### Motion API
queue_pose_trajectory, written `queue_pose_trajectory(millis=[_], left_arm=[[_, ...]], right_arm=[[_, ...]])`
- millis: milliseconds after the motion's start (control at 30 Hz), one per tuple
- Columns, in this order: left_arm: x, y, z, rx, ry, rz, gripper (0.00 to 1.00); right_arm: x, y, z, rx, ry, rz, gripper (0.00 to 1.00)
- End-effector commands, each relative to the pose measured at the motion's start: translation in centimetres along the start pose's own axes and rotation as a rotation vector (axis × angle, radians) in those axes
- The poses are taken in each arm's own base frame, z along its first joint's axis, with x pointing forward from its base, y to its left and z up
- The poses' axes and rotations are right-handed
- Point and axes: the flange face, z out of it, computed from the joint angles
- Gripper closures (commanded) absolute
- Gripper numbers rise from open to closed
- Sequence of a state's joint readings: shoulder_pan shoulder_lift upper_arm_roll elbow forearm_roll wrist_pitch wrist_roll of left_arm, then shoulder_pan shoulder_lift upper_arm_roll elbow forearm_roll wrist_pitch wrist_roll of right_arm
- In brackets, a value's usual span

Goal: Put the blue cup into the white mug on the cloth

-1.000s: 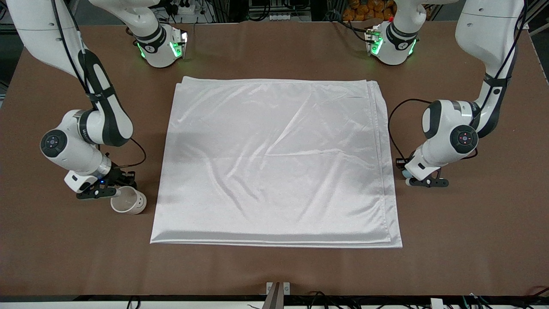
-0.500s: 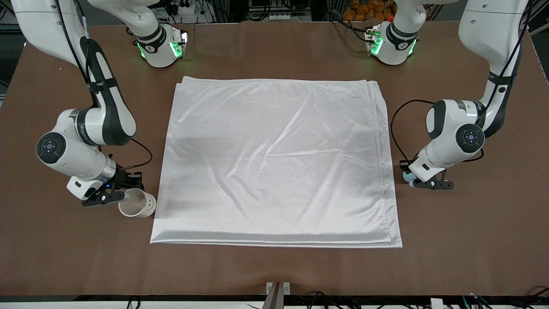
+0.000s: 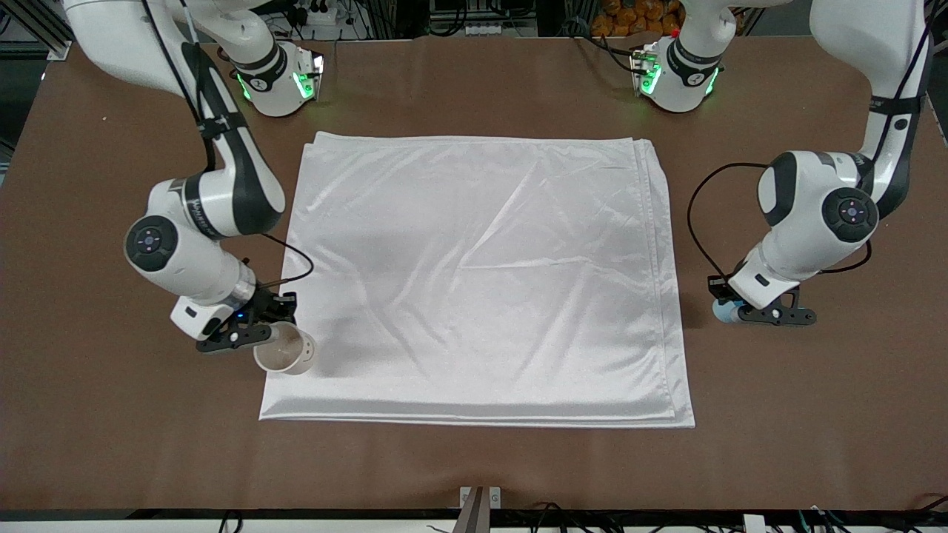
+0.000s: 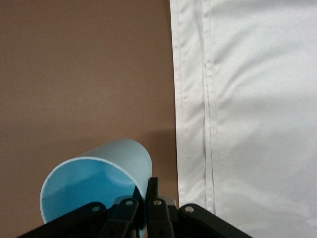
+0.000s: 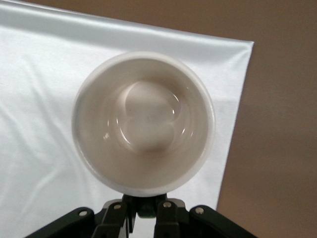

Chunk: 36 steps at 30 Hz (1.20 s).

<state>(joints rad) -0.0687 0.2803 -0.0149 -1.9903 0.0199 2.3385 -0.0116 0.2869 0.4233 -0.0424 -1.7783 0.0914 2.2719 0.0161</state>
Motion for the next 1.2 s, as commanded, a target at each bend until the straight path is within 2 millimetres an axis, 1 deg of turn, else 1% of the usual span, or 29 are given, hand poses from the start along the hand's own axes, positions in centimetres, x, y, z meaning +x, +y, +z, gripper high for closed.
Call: queue_pose_trajectory(millis=[0, 100, 233, 300, 367, 400, 533, 667, 733, 767, 800, 900, 933, 1000, 1100, 1167], left_arm=[[0.3, -0.6, -4.6, 0.017, 0.013, 0.011, 1.0], [0.3, -0.7, -7.1, 0.019, 0.007, 0.007, 1.0], [0.2, -0.8, -10.0, 0.021, -0.004, 0.005, 1.0], [0.1, -0.7, -11.0, 0.022, -0.016, 0.006, 1.0], [-0.1, -0.7, -12.3, 0.022, -0.019, 0.002, 1.0], [-0.3, -0.7, -12.7, 0.023, -0.027, 0.003, 1.0], [-1.0, -0.8, -14.5, 0.025, -0.033, 0.001, 1.0], [-1.5, -0.3, -15.8, 0.025, -0.036, 0.006, 1.0], [-1.7, -0.3, -16.4, 0.026, -0.032, 0.004, 1.0], [-1.8, -0.1, -16.5, 0.026, -0.04, 0.005, 1.0], [-1.9, 0.1, -16.6, 0.026, -0.043, 0.008, 1.0], [-2.2, 0.2, -16.9, 0.026, -0.054, 0.006, 1.0], [-2.3, 0.3, -17.1, 0.026, -0.051, 0.009, 1.0], [-2.3, 0.5, -17.2, 0.027, -0.049, 0.011, 1.0], [-2.3, 1.2, -17.0, 0.032, -0.051, 0.013, 1.0], [-2.3, 1.5, -17.0, 0.032, -0.051, 0.003, 1.0]], right_arm=[[-0.3, -5.8, -1.4, 0.019, 0.014, 0.012, 1.0], [-0.3, -8.7, -1.9, 0.026, 0.025, 0.01, 1.0], [-1.3, -13.4, -1.3, 0.031, 0.018, -0.004, 1.0], [-1.9, -15.5, -1.0, 0.034, 0.013, 0.008, 1.0], [-2.1, -16.9, -0.6, 0.035, 0.01, 0.024, 1.0], [-2.2, -17.8, -0.6, 0.037, 0.011, 0.021, 1.0], [-2.8, -21.5, 0.6, 0.038, 0.005, -0.015, 1.0], [-3.0, -24.6, 2.0, 0.039, 0.0, -0.016, 1.0], [-3.5, -26.5, 2.8, 0.039, -0.002, 0.006, 1.0], [-3.7, -27.7, 3.0, 0.042, 0.0, 0.023, 1.0], [-3.8, -28.4, 3.2, 0.042, 0.001, 0.038, 1.0], [-4.7, -31.5, 4.0, 0.042, 0.0, 0.073, 1.0], [-4.9, -32.2, 4.3, 0.037, 0.003, 0.064, 1.0], [-5.4, -33.0, 4.9, 0.031, -0.001, 0.051, 1.0], [-6.7, -34.9, 5.9, 0.027, -0.01, 0.027, 1.0], [-7.4, -35.7, 6.3, 0.024, -0.016, 0.011, 1.0]])
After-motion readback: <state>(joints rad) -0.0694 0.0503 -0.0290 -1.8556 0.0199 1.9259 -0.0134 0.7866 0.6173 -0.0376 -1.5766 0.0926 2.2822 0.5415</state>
